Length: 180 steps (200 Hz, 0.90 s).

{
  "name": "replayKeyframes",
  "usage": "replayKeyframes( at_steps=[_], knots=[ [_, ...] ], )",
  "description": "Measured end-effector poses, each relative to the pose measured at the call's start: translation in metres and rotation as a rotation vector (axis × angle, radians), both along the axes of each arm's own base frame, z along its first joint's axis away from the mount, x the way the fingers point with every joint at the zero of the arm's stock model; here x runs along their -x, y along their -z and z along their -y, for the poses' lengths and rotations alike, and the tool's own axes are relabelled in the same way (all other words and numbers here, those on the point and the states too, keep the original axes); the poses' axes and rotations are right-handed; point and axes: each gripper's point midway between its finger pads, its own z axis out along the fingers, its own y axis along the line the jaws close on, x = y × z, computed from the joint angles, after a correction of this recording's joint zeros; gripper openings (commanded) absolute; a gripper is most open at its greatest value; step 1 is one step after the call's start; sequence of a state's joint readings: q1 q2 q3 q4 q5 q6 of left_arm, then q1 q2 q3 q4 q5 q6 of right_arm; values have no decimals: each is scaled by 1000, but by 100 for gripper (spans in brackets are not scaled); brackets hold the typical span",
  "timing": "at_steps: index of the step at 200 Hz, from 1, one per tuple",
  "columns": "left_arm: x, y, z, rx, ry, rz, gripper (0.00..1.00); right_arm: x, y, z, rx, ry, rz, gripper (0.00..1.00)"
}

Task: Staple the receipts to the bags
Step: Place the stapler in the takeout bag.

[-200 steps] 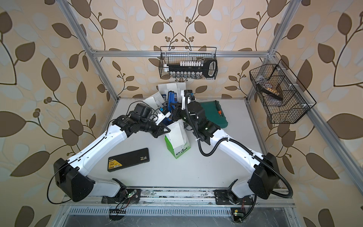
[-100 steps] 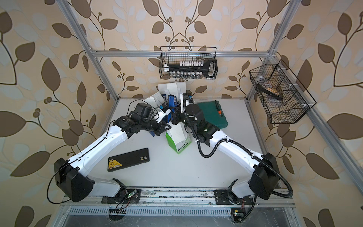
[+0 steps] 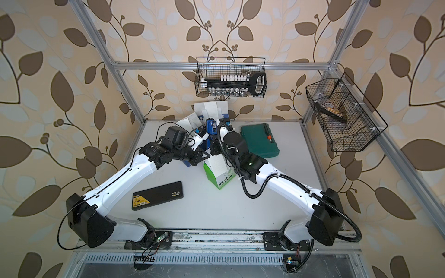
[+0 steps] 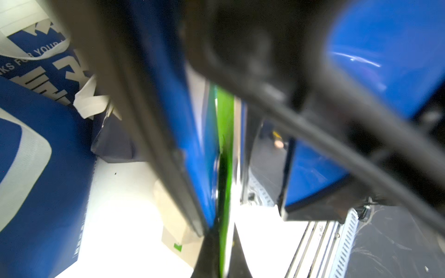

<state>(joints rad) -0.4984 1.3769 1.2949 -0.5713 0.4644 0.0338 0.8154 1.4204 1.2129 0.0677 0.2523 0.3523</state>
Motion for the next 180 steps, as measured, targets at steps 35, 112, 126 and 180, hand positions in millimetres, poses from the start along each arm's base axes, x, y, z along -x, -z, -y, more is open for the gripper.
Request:
replayKeyframes(
  at_steps=[35,112,126,180],
  knots=[
    [1,-4,-2,30,-2,-20,0,9,5,1,78,8,43,0],
    [9,-6,2,86,63,62,0,28,34,2,207,-22,58,20],
    [13,-3,2,95,92,99,0,32,35,1,229,-41,66,43],
    [17,7,2,77,174,201,0,60,8,1,265,-237,153,66]
  ],
)
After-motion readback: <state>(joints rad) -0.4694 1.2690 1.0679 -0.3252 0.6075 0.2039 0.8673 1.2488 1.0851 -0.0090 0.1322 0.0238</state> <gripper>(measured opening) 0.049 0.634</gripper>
